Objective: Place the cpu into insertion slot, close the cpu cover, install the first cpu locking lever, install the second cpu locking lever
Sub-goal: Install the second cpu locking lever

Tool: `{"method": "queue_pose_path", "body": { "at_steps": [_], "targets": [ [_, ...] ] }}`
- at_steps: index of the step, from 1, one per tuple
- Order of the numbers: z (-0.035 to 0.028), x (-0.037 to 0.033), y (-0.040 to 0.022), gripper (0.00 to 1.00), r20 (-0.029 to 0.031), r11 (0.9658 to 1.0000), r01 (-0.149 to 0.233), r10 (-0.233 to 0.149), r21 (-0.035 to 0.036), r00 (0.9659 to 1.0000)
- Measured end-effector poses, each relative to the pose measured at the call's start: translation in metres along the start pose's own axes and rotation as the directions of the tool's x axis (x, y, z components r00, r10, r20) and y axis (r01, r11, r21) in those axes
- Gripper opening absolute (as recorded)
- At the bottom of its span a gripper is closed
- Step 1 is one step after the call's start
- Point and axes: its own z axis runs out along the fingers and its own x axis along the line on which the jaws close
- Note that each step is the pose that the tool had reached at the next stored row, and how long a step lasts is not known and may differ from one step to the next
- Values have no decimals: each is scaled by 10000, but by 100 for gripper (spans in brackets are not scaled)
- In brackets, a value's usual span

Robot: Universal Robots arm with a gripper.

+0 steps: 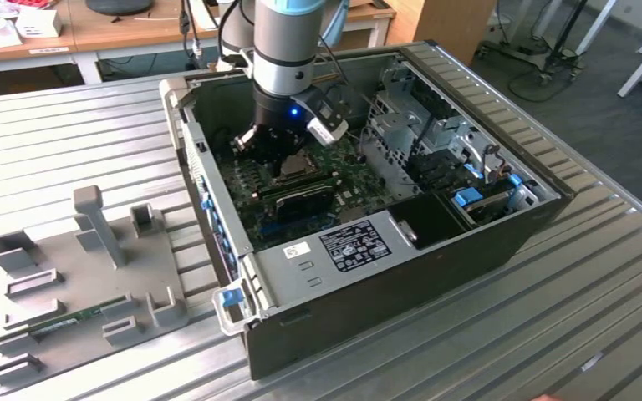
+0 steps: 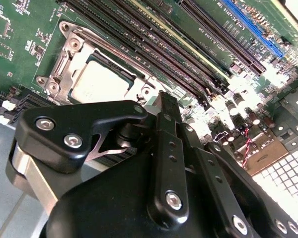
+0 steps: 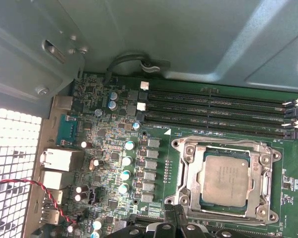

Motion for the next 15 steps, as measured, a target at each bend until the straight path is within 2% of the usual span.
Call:
{"method": "queue_pose_path", "body": {
  "at_steps": [9, 12, 15],
  "targets": [
    [-63, 1, 6, 11, 0, 10000, -1, 1, 0, 10000],
    [-64, -1, 6, 11, 1, 10000, 1, -1, -2, 10000],
    [-65, -38, 2, 11, -1, 10000, 0, 0, -1, 10000]
  ]
}}
